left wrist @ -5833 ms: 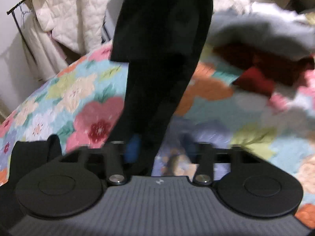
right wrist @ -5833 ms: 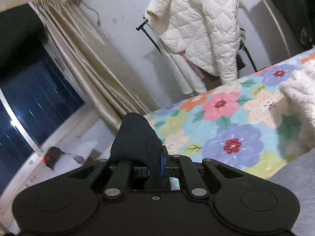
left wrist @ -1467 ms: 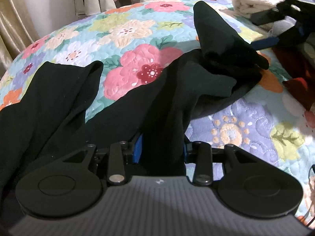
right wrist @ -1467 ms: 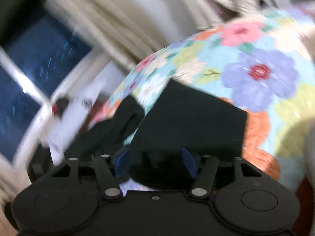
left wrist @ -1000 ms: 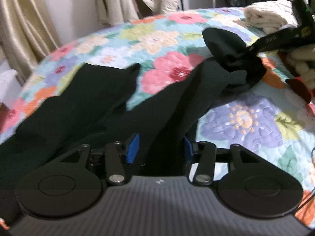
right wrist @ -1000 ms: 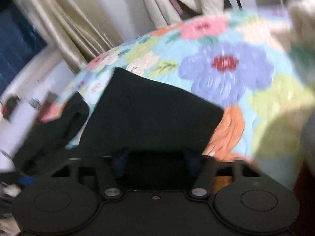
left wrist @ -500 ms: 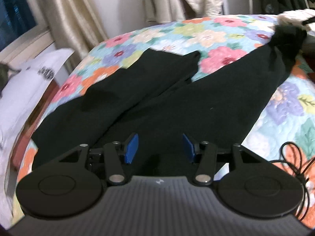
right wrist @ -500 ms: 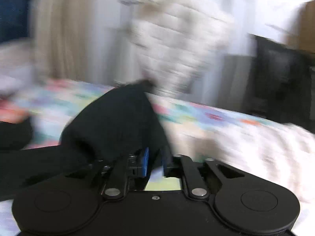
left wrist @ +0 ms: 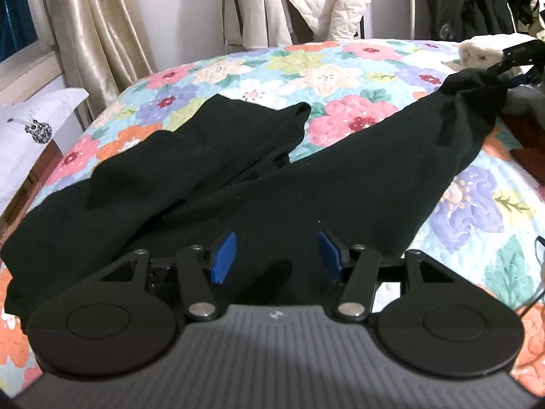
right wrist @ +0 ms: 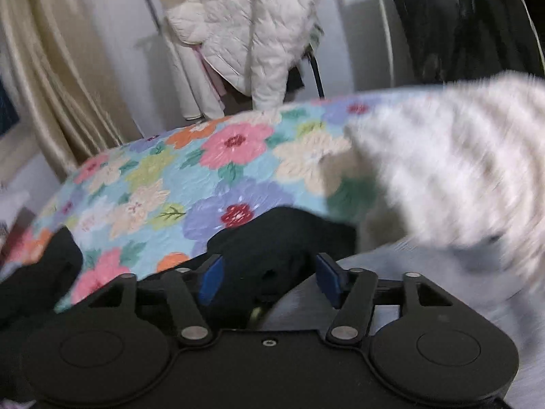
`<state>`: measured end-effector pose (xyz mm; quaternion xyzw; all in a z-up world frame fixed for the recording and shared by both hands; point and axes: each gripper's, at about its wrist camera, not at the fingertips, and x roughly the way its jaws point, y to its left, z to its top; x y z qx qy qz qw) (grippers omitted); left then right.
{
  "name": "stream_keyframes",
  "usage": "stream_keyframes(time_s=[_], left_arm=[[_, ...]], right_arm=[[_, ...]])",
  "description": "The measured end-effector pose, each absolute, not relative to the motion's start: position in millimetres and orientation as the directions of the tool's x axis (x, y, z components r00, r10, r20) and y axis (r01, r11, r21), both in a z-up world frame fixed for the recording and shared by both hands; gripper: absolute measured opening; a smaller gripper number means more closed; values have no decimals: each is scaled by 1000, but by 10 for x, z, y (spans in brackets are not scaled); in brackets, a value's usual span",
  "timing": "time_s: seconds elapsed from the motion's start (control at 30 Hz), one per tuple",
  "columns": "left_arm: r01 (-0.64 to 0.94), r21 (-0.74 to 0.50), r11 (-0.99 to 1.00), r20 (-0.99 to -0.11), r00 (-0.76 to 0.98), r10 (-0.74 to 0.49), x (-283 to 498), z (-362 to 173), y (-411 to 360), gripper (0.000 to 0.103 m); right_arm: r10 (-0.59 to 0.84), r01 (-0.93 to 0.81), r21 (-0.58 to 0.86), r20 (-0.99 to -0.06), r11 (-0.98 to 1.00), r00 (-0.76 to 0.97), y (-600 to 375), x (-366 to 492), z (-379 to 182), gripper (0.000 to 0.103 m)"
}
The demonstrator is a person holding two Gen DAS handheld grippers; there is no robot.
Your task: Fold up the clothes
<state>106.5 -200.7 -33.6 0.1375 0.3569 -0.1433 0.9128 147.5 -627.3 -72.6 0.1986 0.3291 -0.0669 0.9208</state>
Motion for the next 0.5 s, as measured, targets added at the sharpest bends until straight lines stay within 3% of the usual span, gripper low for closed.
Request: stream_keyframes(time_s=[0.07, 0.1, 0.13, 0.17, 0.2, 0.27, 0.33, 0.4, 0.43, 0.5], left_arm=[[346, 167, 923, -699, 702, -137, 1123, -397, -2003, 54], [347, 197, 917, -696, 708, -118, 1143, -421, -2010, 54], [352, 221, 910, -687, 718, -111, 1162, -426, -2038, 54], [358, 242, 902, -677, 728, -108, 1181, -427, -2071, 54], [364, 262, 894, -666, 738, -105, 1199, -428, -2103, 54], [355, 239, 904, -656, 745, -119, 1287, -400, -2151, 54], [326, 185, 927, -644, 752, -136, 1403, -389, -2198, 54], [300, 133, 945, -644, 751, -148, 1499, -425, -2239, 54], [292, 117, 949, -650, 746, -149, 1538, -458, -2266, 54], [302, 119, 946, -664, 732, -150, 1566, -527, -2323, 54]], right_arm=[[2, 268, 306, -661, 914, 750, -6228, 1615, -844, 78], [-12, 254, 262, -673, 931, 739, -6169, 1674, -873, 63], [-52, 231, 184, -666, 955, 744, -6066, 1698, -856, 29], [-94, 207, 99, -652, 973, 752, -5957, 1715, -833, 15], [-122, 158, 5, -614, 987, 780, -5782, 1698, -781, 13], [-155, 60, -194, -522, 979, 839, -5408, 1651, -667, 12], [51, -174, -176, -545, 969, 837, -5033, 1649, -672, 13], [277, -415, -105, -597, 904, 753, -4721, 1656, -764, 25], [387, -528, -42, -632, 848, 671, -4607, 1664, -861, 38], [428, -549, 26, -658, 835, 620, -4613, 1677, -994, 47]])
